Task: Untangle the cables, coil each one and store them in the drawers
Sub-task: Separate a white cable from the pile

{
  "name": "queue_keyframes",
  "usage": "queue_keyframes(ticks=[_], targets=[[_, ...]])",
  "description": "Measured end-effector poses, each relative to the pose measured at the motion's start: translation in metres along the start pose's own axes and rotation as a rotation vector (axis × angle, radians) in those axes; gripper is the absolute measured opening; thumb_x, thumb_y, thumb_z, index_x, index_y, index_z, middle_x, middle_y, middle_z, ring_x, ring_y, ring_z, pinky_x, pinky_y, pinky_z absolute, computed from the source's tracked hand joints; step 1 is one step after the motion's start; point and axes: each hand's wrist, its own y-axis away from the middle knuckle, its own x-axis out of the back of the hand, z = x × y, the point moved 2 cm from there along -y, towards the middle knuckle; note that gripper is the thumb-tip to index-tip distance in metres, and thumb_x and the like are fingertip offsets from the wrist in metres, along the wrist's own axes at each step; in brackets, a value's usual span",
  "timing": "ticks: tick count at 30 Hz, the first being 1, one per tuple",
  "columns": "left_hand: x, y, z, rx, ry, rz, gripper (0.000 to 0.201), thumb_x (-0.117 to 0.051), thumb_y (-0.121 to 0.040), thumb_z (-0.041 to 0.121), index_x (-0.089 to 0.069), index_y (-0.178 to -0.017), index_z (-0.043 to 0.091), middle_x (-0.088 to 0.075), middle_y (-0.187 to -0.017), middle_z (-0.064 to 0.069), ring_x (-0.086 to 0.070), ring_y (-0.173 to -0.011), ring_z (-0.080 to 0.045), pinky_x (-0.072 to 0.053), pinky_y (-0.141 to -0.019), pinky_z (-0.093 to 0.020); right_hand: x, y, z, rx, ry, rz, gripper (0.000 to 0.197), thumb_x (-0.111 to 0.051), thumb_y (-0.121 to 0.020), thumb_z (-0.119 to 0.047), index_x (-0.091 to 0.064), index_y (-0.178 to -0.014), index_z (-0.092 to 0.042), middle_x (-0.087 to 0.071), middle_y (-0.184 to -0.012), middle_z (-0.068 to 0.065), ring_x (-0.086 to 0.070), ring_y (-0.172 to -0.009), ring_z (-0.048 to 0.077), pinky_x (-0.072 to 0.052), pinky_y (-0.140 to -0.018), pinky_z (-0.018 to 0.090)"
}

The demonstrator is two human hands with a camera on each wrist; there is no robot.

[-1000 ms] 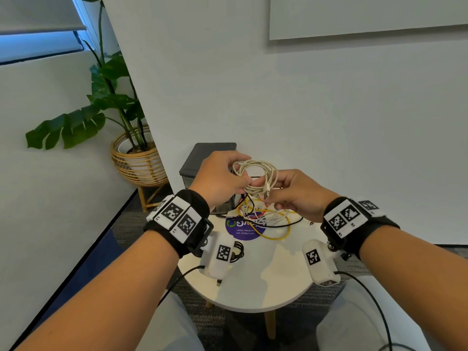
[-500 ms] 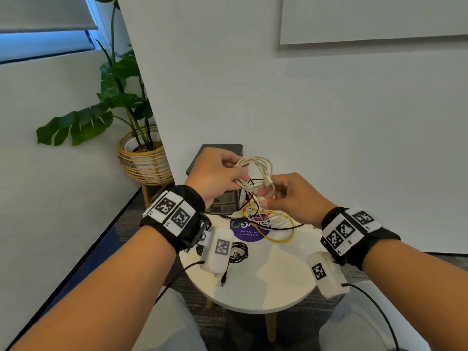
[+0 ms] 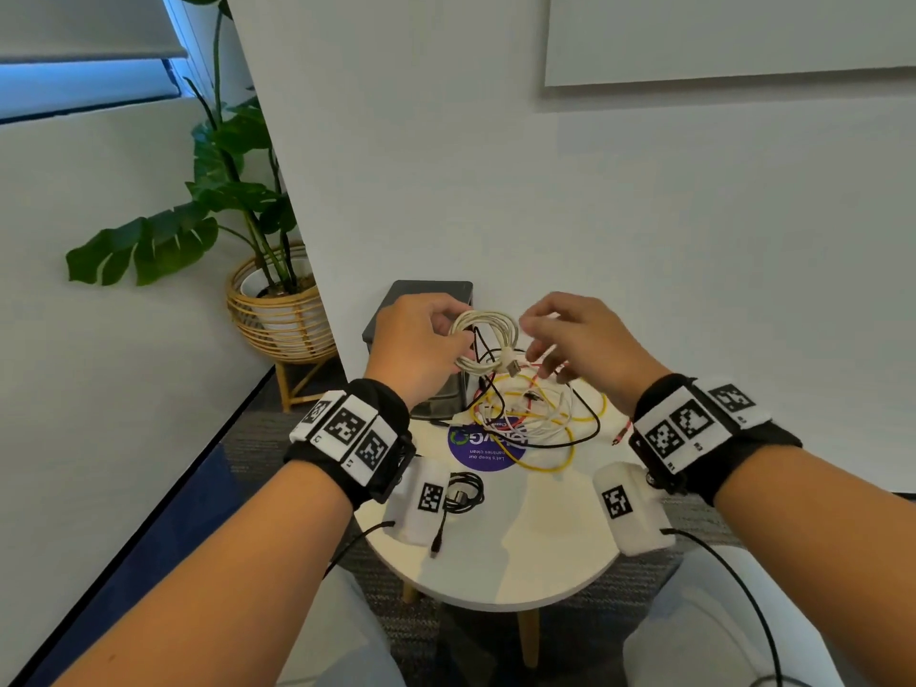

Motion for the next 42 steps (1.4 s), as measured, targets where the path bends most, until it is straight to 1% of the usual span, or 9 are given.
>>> queue_keyframes(ticks=[4, 8, 12, 16, 23, 26, 30, 35, 42], targets=[[-0.011, -0.003, -0.004, -0.033, -0.081, -0.023, 0.020, -0.070, -0.092, 0.012, -0.075, -0.107, 0.024, -0.073, -0.080, 0.003, -0.074, -0.074, -0.013, -0.064, -0.075, -0.039, -0.022, -0.006, -0.009, 0.161, 0.386, -0.035, 0.013, -0.075, -0.086, -0.019, -0.068, -0.097, -0.018, -0.072, -0.076, 0.004, -0.072, -0.061, 0.019, -0.062, -0.067, 0.040], [-0.014, 0.000, -0.005, 0.104, 0.115, -0.155, 0.027, -0.065, -0.099, 0.015, -0.069, -0.125, 0.012, -0.075, -0.096, -0.007, -0.071, -0.067, -0.009, -0.058, -0.071, -0.019, -0.028, -0.009, -0.008, 0.264, 0.533, -0.140, 0.021, -0.068, -0.091, -0.012, -0.073, -0.112, -0.015, -0.066, -0.075, -0.004, -0.067, -0.068, 0.015, -0.059, -0.073, 0.038], [-0.010, -0.001, -0.014, 0.189, 0.298, -0.098, 0.023, -0.059, -0.103, 0.016, -0.072, -0.120, 0.009, -0.065, -0.071, -0.001, -0.061, -0.054, -0.004, -0.059, -0.093, -0.045, -0.029, -0.001, -0.001, 0.363, 0.472, -0.204, 0.034, -0.065, -0.095, -0.012, -0.069, -0.126, -0.022, -0.068, -0.068, -0.005, -0.066, -0.064, 0.010, -0.056, -0.071, 0.036], [-0.012, 0.001, -0.016, 0.170, 0.246, -0.038, 0.021, -0.058, -0.103, 0.017, -0.076, -0.111, 0.012, -0.063, -0.057, 0.019, -0.059, -0.054, 0.001, -0.058, -0.081, -0.038, -0.027, 0.005, 0.021, 0.360, 0.433, -0.149, 0.042, -0.064, -0.096, -0.016, -0.062, -0.137, -0.026, -0.069, -0.071, -0.005, -0.069, -0.069, 0.011, -0.057, -0.076, 0.041], [-0.021, 0.006, -0.018, 0.083, 0.071, -0.122, 0.019, -0.057, -0.103, 0.025, -0.075, -0.109, 0.019, -0.072, -0.098, 0.006, -0.061, -0.058, -0.002, -0.051, -0.060, -0.015, -0.024, 0.001, 0.029, 0.122, 0.246, -0.224, 0.042, -0.071, -0.091, -0.019, -0.062, -0.131, -0.023, -0.075, -0.087, -0.006, -0.071, -0.085, 0.011, -0.055, -0.087, 0.035], [-0.022, 0.007, -0.018, 0.045, 0.054, -0.170, 0.019, -0.058, -0.103, 0.026, -0.075, -0.109, 0.020, -0.072, -0.098, 0.004, -0.066, -0.068, -0.012, -0.054, -0.064, -0.019, -0.026, -0.007, 0.018, 0.133, 0.214, -0.172, 0.035, -0.071, -0.092, -0.028, -0.064, -0.127, -0.024, -0.073, -0.090, -0.006, -0.069, -0.085, 0.012, -0.054, -0.079, 0.031], [-0.023, 0.009, -0.020, 0.062, 0.093, -0.196, 0.016, -0.056, -0.104, 0.023, -0.068, -0.115, 0.022, -0.071, -0.100, 0.001, -0.062, -0.062, -0.003, -0.052, -0.065, -0.017, -0.034, -0.012, 0.013, 0.173, 0.246, -0.161, 0.021, -0.072, -0.090, -0.012, -0.070, -0.111, -0.015, -0.074, -0.083, 0.006, -0.069, -0.073, 0.019, -0.055, -0.068, 0.032], [-0.019, 0.011, -0.031, 0.139, 0.275, -0.298, 0.042, -0.059, -0.102, 0.013, -0.050, -0.139, 0.030, -0.068, -0.084, 0.000, -0.068, -0.082, -0.010, -0.051, -0.101, -0.045, -0.035, -0.013, 0.017, 0.127, 0.104, -0.201, 0.019, -0.067, -0.091, 0.000, -0.070, -0.106, -0.011, -0.072, -0.079, 0.017, -0.062, -0.061, 0.017, -0.053, -0.061, 0.028], [-0.015, 0.014, -0.031, 0.116, 0.366, -0.428, 0.039, -0.051, -0.106, 0.016, -0.047, -0.143, 0.028, -0.072, -0.099, 0.004, -0.071, -0.100, -0.017, -0.059, -0.088, -0.038, -0.027, -0.015, 0.019, -0.010, -0.151, -0.179, 0.021, -0.062, -0.092, 0.006, -0.070, -0.102, -0.011, -0.063, -0.067, 0.005, -0.055, -0.057, 0.012, -0.046, -0.053, 0.023]])
